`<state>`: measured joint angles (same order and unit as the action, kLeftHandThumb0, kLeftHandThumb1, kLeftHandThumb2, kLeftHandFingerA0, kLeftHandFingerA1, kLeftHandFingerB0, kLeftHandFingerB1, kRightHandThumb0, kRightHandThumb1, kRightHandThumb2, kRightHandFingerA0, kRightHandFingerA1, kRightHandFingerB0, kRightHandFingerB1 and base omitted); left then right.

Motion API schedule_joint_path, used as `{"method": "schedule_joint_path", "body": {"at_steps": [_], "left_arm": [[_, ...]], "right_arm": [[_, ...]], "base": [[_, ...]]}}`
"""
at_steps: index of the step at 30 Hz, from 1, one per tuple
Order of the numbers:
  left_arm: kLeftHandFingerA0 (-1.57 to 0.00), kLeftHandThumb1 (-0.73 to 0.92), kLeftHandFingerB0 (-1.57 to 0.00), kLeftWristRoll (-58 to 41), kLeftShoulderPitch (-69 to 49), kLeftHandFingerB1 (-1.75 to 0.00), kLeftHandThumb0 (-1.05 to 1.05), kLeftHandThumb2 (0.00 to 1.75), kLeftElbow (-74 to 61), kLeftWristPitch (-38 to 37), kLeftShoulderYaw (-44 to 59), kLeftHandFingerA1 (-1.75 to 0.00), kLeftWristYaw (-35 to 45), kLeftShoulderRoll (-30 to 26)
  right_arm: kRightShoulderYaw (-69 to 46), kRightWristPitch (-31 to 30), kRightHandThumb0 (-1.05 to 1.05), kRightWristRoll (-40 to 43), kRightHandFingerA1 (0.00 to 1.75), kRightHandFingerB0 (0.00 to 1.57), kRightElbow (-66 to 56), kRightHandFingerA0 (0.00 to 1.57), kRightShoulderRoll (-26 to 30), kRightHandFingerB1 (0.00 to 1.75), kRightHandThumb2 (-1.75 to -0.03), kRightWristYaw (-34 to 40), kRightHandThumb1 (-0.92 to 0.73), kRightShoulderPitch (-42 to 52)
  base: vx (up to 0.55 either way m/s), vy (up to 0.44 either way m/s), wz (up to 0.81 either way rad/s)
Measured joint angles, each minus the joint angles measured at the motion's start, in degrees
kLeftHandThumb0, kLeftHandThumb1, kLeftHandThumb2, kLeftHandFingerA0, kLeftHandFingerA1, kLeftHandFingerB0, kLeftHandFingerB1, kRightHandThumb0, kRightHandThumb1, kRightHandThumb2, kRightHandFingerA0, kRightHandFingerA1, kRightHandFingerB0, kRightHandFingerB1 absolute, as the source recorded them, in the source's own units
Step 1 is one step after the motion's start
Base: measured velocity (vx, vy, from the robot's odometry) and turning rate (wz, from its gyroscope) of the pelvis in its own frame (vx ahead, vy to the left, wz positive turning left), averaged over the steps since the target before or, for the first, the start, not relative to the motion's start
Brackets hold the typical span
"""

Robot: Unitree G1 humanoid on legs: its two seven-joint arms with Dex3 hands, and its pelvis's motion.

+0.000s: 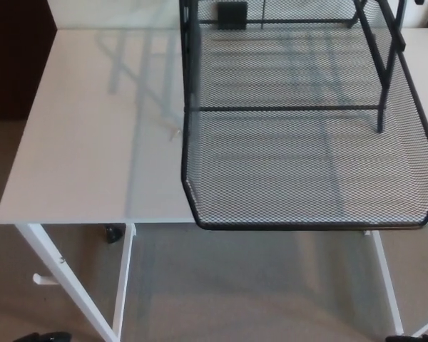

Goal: The robot walk towards a table in front and then pushes a layer of a file tray back to its original position using its right hand

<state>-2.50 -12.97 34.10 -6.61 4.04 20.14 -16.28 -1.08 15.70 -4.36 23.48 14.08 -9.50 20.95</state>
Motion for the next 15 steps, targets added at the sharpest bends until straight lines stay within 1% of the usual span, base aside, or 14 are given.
{"method": "schedule_joint_path", "body": {"at_steps": [4, 8, 9, 14, 15], "left_arm": [[-0.53, 0.61, -0.36, 0.02, 0.41, -0.36, -0.14, 0.57, 0.25, 0.00, -0.01, -0.42, -0.05, -0.01], [-0.55, 0.60, -0.36, 0.04, 0.83, -0.36, -0.14, 0.57, 0.74, 0.00, -0.04, -0.43, -0.05, -0.03], [-0.56, 0.59, -0.36, 0.04, 0.97, -0.36, -0.13, 0.57, 0.76, 0.00, -0.04, -0.43, -0.05, -0.06], [-0.54, 0.59, -0.36, 0.02, 1.19, -0.36, -0.14, 0.57, 0.74, 0.04, -0.03, -0.42, -0.04, -0.13], [-0.53, 0.59, -0.36, 0.02, 1.24, -0.36, -0.14, 0.57, 0.72, 0.06, -0.03, -0.42, -0.05, -0.15]], "right_arm": [[-0.13, -0.42, -0.17, -0.01, 0.48, 0.50, -0.28, 0.65, 0.15, 0.42, -0.59, 0.00, -0.65, -0.22], [-0.21, -0.67, -0.17, -0.02, 0.47, 0.50, -0.58, 0.64, 0.13, 0.42, -0.59, 0.05, -0.64, -0.35], [-0.25, -0.77, -0.17, -0.07, 0.45, 0.52, -1.20, 0.61, 0.12, 0.42, -0.58, 0.19, -0.62, -0.17], [-1.54, -0.72, -0.20, -1.19, 0.42, 0.50, -8.73, 0.54, -1.02, 0.42, -0.58, 2.92, -0.62, 3.60], [-2.12, -0.63, -0.18, -1.42, 0.43, 0.49, -11.63, 0.51, -1.72, 0.42, -0.58, 3.69, -0.61, 5.15]], "base": [[0.00, 0.000, 0.00], [0.00, 0.000, 0.00], [0.00, 0.000, 0.00], [0.00, 0.000, 0.00], [0.00, 0.000, 0.00]]}}
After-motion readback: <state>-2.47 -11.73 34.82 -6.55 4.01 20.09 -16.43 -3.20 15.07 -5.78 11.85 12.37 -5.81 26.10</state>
